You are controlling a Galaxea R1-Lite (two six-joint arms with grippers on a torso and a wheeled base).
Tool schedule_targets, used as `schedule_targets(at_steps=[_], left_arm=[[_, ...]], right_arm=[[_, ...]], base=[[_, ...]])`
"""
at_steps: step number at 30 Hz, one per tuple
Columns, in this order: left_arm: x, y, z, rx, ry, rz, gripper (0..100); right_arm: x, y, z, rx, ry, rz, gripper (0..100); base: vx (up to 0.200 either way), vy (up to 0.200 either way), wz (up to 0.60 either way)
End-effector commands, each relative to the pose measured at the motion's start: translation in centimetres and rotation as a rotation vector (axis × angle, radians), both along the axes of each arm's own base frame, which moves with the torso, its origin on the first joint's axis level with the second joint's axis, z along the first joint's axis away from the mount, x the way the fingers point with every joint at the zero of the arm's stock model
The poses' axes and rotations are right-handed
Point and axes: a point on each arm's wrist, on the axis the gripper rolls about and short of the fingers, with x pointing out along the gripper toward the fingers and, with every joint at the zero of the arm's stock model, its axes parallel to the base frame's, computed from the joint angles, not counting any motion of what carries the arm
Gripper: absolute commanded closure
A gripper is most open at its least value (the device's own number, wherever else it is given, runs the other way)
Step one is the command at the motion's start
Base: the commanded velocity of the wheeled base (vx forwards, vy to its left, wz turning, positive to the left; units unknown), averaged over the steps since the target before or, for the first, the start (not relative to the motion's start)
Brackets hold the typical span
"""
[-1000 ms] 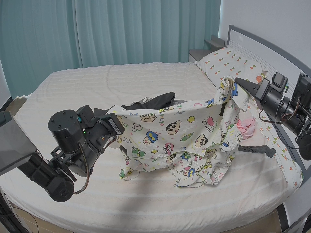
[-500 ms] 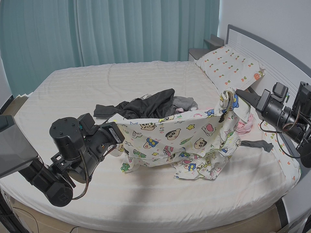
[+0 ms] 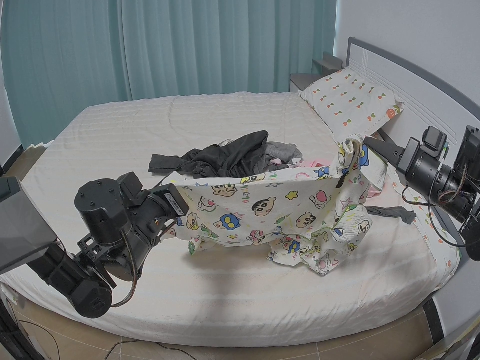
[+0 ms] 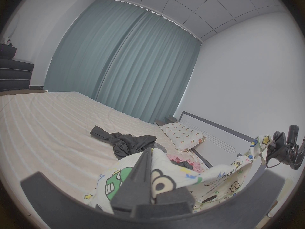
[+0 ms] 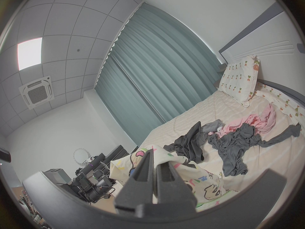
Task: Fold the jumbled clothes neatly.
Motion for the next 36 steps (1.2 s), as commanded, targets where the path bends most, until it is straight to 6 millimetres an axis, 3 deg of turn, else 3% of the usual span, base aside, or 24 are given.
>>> schedule_targets(at_steps=[1, 15, 22, 36], left_arm=[[0.2, 0.4, 0.2, -0.004, -0.007, 0.014, 100], [0.8, 1.8, 1.0, -0.011, -0.035, 0.066, 100], [1.0, 2.4, 2.4, -0.028, -0.084, 0.085, 100], [1.2, 3.9, 3.3, -0.01, -0.113, 0.138, 100]], right_arm=[[-0.2, 0.2, 0.2, 0.002, -0.006, 0.011, 100], [-0.3, 0.8, 0.6, 0.006, -0.022, 0.03, 100], [-0.4, 2.0, 1.3, 0.016, -0.047, 0.064, 100], [0.5, 4.2, 2.3, 0.027, -0.077, 0.122, 100]], base=[[0.0, 0.2, 0.0], [0.0, 0.2, 0.0], [0.0, 0.2, 0.0], [0.0, 0.2, 0.0]])
